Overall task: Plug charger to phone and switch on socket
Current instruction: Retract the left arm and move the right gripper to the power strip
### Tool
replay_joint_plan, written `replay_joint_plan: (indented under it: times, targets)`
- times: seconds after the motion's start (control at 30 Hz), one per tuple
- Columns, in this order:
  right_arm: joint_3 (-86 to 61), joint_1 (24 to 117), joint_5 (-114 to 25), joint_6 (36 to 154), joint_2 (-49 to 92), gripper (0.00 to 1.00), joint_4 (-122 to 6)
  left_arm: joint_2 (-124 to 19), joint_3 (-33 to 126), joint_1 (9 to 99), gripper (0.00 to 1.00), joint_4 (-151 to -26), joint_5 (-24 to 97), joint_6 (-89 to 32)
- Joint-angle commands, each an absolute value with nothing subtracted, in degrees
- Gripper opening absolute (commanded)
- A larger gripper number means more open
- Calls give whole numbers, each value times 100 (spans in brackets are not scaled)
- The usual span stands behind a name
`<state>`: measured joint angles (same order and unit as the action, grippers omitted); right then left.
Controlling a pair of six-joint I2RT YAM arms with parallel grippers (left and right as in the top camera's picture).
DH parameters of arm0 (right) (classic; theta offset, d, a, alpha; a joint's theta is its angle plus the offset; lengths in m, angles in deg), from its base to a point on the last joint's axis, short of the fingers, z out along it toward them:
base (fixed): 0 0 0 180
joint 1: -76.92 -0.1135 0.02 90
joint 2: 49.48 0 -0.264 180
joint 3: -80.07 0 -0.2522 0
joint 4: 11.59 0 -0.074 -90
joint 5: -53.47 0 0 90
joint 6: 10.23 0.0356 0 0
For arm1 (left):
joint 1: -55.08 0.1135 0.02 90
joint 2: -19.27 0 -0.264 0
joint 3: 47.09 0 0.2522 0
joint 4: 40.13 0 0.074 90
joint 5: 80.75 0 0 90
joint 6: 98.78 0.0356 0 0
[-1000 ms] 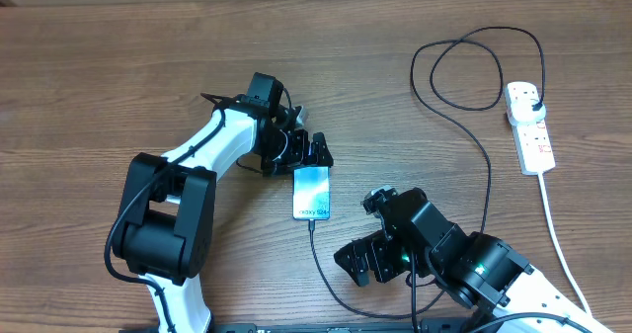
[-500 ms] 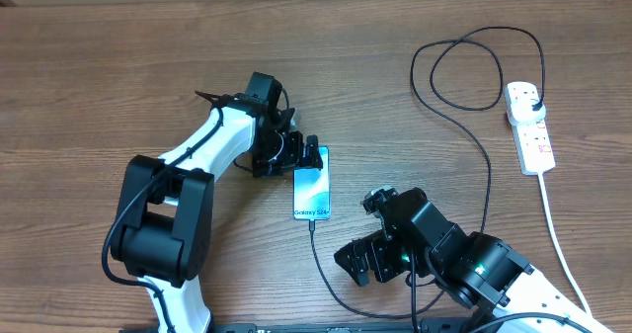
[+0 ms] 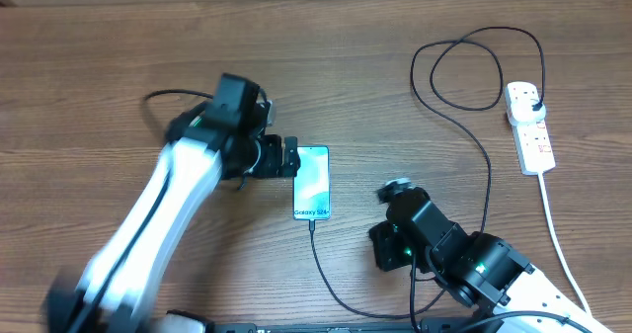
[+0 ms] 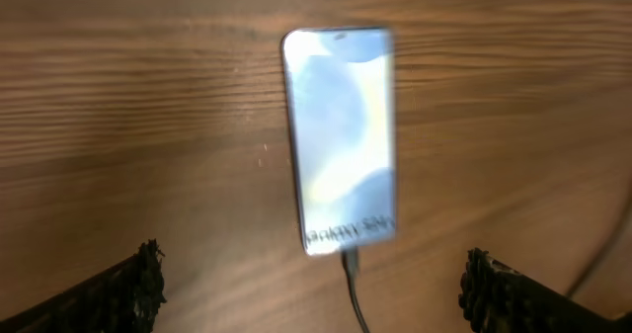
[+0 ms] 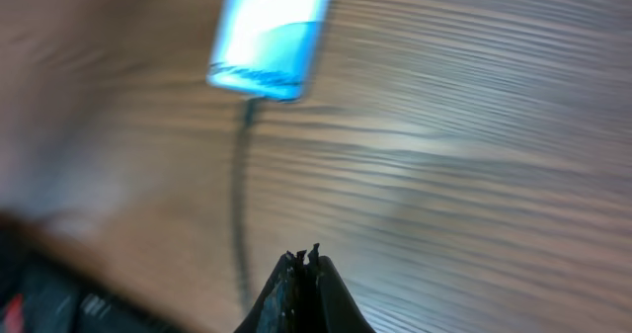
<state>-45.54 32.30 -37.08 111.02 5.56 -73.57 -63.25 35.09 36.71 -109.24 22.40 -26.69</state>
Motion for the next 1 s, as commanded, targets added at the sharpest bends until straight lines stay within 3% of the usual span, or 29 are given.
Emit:
replay_joint_plan:
  times: [0.0, 0.17, 0.27, 0.53, 0.97]
  targets:
    - [-4371, 3708, -2906, 11797, 567, 4, -7504, -4918, 3584, 3221, 100, -11368, 1241, -2962]
    - [-4342, 4893, -2946, 11718, 567, 4, -7565, -3204, 3584, 2574, 100, -12170, 220, -3681]
    - [-4041, 6128, -3149, 11484, 703, 4, -7703, -2081, 3584, 2465, 100, -12703, -187, -3967]
    - [-2589, 8235, -3442, 11130, 2025, 4, -8372, -977, 3584, 2469, 100, -13062, -316, -3965]
    - [-207, 9625, -4078, 11126, 5076, 4, -8739, -933, 3581, 2463, 100, -13364, -316, -3965]
